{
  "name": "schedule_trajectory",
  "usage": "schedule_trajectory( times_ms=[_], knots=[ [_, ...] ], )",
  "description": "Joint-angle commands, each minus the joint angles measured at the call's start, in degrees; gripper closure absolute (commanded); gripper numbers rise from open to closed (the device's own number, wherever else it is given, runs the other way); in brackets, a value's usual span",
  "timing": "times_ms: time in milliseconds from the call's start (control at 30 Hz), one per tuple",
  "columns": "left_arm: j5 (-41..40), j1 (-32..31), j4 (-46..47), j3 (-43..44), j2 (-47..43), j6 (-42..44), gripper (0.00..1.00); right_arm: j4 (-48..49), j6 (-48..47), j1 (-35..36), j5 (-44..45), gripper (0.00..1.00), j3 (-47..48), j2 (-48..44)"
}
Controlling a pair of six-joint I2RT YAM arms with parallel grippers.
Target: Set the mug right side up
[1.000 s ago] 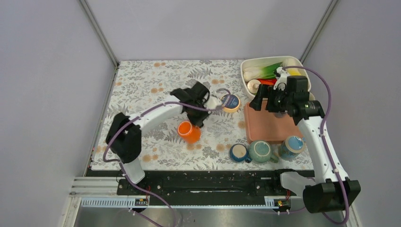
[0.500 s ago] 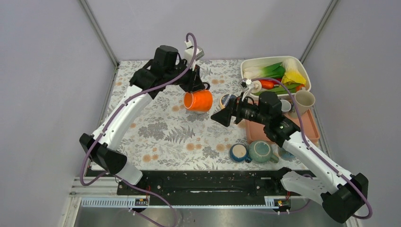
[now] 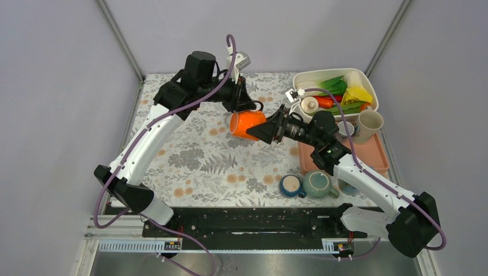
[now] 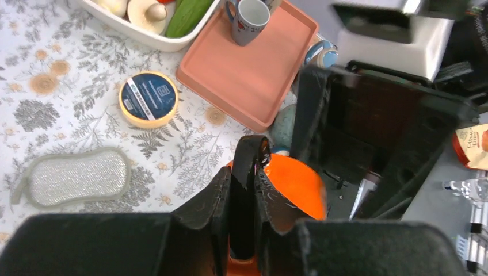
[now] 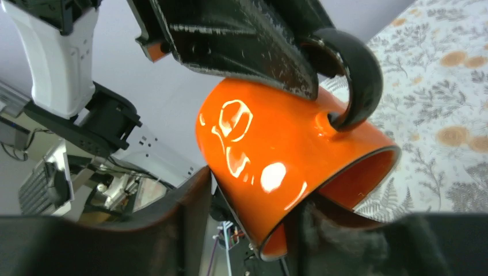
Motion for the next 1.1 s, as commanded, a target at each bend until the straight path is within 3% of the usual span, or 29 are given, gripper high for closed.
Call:
schedule_trajectory(
  times_ms=[0,67,100,133,167,233,267,400,467,700,800,1067],
  knots=[
    [3.55,-0.56,4.7,1.54,-1.78,-2.94,1.0,15.51,8.97,0.63,-7.56,0.65,2.16,2.43],
    [1.79,-0.48,5.03,1.08,-1.46,-2.34,1.0,12.58,8.19,0.71,-7.46,0.93,3.03,2.15],
    [0.46,-0.31,5.17,0.74,-1.51,-1.8,1.0,7.98,5.81,0.67,-5.98,1.0,3.72,1.24],
    [-0.85,-0.11,5.3,0.28,-1.56,-1.11,0.98,1.49,1.61,0.66,-3.69,1.0,4.79,0.06],
    [-2.76,0.19,5.39,-0.18,-1.65,-0.32,0.77,-7.81,-3.34,0.71,0.43,1.0,6.81,-1.28],
    [-7.08,1.25,5.43,-0.92,-1.9,1.13,0.23,-26.92,-13.77,0.65,11.29,1.0,11.79,-3.19],
    [-9.74,1.85,5.35,-1.12,-2.15,2.0,0.04,-35.15,-18.36,0.65,17.7,1.0,14.39,-3.38],
    [-21.96,3.58,5.38,-2.54,-3.53,7.45,0.01,-57.9,-30.41,-0.59,41.98,1.0,21.93,-0.55],
    [-26.53,3.89,5.9,-4.46,-4.39,10.07,0.01,-62.51,-33.31,-3.42,45.88,1.0,23.88,2.9],
    [-29.33,4.08,5.45,-14.89,-8.14,16.87,0.01,-71.16,-37.28,-15.8,45.94,1.0,29.98,17.7],
    [-30.0,4.11,5.3,-19.77,-9.98,19.04,0.01,-73.11,-38.58,-18.15,46.67,1.0,33.41,23.65],
    [-29.4,4.1,6.35,-27.01,-12.71,21.45,0.01,-71.35,-40.33,-22.34,37.56,1.0,36.24,34.09]
  ],
)
